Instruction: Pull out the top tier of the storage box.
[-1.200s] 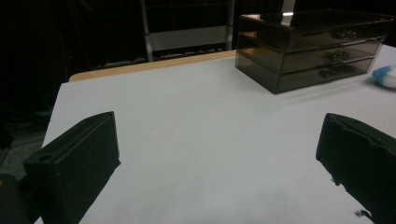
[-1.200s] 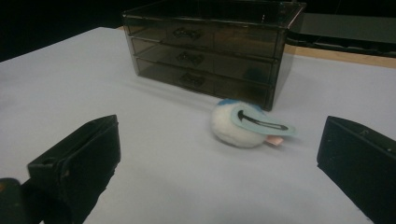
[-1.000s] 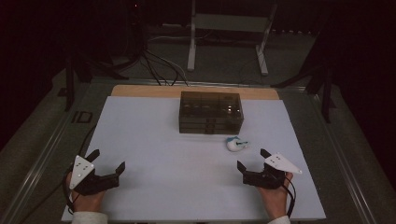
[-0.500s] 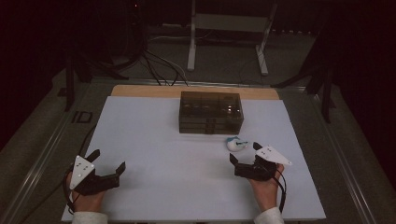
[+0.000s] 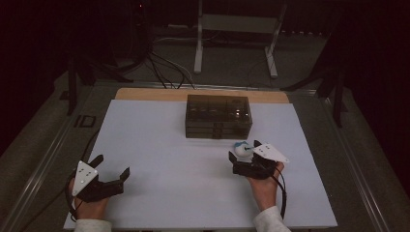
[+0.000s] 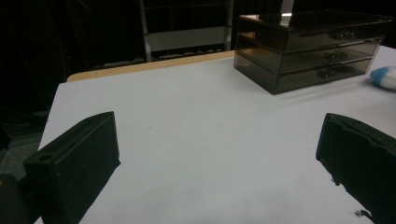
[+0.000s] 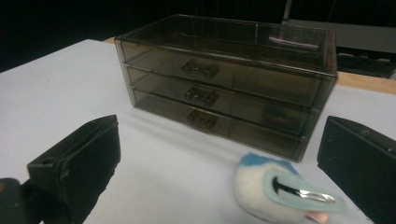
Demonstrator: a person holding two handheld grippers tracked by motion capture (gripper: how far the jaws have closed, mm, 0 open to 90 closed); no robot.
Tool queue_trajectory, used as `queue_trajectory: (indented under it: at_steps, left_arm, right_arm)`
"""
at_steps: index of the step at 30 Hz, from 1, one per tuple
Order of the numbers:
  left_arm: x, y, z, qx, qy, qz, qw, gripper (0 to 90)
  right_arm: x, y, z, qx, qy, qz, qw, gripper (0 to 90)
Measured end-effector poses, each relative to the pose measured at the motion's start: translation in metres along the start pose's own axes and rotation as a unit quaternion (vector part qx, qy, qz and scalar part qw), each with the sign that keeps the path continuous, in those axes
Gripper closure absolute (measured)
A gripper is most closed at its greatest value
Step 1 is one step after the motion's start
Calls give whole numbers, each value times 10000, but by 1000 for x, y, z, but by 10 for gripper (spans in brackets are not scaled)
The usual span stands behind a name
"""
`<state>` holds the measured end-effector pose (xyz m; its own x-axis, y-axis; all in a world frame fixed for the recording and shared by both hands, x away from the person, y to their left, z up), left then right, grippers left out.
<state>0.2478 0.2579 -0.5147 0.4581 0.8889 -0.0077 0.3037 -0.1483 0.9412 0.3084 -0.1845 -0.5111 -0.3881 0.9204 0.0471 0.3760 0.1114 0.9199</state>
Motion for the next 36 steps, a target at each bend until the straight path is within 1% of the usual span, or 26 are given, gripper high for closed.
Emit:
queue_trajectory:
  at_steps: [1,2,3,4,5,8,9,10,11,12,13,17,18,19,21,24,27,29,31,33,34,35,36]
  left_arm:
    - [0,0,0,0,2,1,10000,6]
    - [0,0,0,0,2,1,10000,6]
    - [0,0,0,-2,4,-3,10000,6]
    - [0,0,0,-6,4,-4,10000,6]
    - [0,0,0,-7,1,-4,10000,6]
    - [0,0,0,-6,7,1,10000,6]
    - [1,0,0,-6,10,2,10000,6]
    - [1,0,0,-7,8,-2,10000,6]
    - [1,0,0,-7,8,-2,10000,6]
    - [1,0,0,-2,10,3,10000,6]
    - [1,0,0,-2,10,3,10000,6]
    - [1,0,0,-9,25,6,10000,6]
    - [1,0,0,-9,31,8,10000,6]
    - [1,0,0,-9,31,8,10000,6]
    - [2,0,0,-2,31,7,10000,6]
    - [2,0,0,1,33,5,10000,6]
    - [2,0,0,-7,41,18,10000,6]
    - [2,0,0,-30,52,12,10000,6]
    - [2,0,0,-31,54,0,10000,6]
    - [2,0,0,-27,56,-3,10000,6]
    - [2,0,0,-29,58,-2,10000,6]
    - [2,0,0,-35,61,-6,10000,6]
    - [2,0,0,-43,55,-12,10000,6]
  right_arm:
    - [4,1,4,30,-32,-28,10000,0]
    - [4,1,4,30,-32,-28,10000,0]
    - [8,2,10,56,-62,-67,9999,0]
    - [8,2,10,56,-62,-67,9999,0]
    - [10,2,16,113,-155,-164,9997,0]
    - [11,3,19,133,-173,-174,9996,0]
    - [13,3,24,166,-163,-149,9996,0]
    - [16,5,32,181,-196,-128,9996,0]
    - [16,5,32,181,-196,-128,9996,0]
    - [18,7,37,185,-198,-115,9996,0]
    - [18,7,37,185,-198,-115,9996,0]
    - [20,9,46,203,-244,-75,9995,0]
    - [20,10,52,193,-259,44,9995,0]
    - [20,10,52,193,-259,44,9995,0]
    - [22,12,57,172,-288,140,9993,0]
    - [25,16,62,144,-368,166,9991,0]
    - [28,18,67,141,-379,211,9990,0]
    - [31,20,71,158,-412,167,9989,0]
    - [36,21,75,168,-458,52,9988,0]
    - [37,21,77,189,-469,54,9987,0]
    - [38,20,80,210,-516,68,9984,0]
    - [38,20,84,254,-633,76,9976,1]
    - [38,19,85,258,-701,116,9971,7]
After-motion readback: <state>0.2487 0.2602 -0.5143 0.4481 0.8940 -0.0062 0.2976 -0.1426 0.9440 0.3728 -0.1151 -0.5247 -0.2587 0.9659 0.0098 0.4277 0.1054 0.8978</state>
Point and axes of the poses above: each handheld gripper's, and its own axes: z roughly forward along the jaws, y roughly out of its top, x roughly to its left, the point moved 4 cm from there along z, roughly forward along the jaws, and after that the axes turned 4 degrees about -y, right-handed, at the moved point
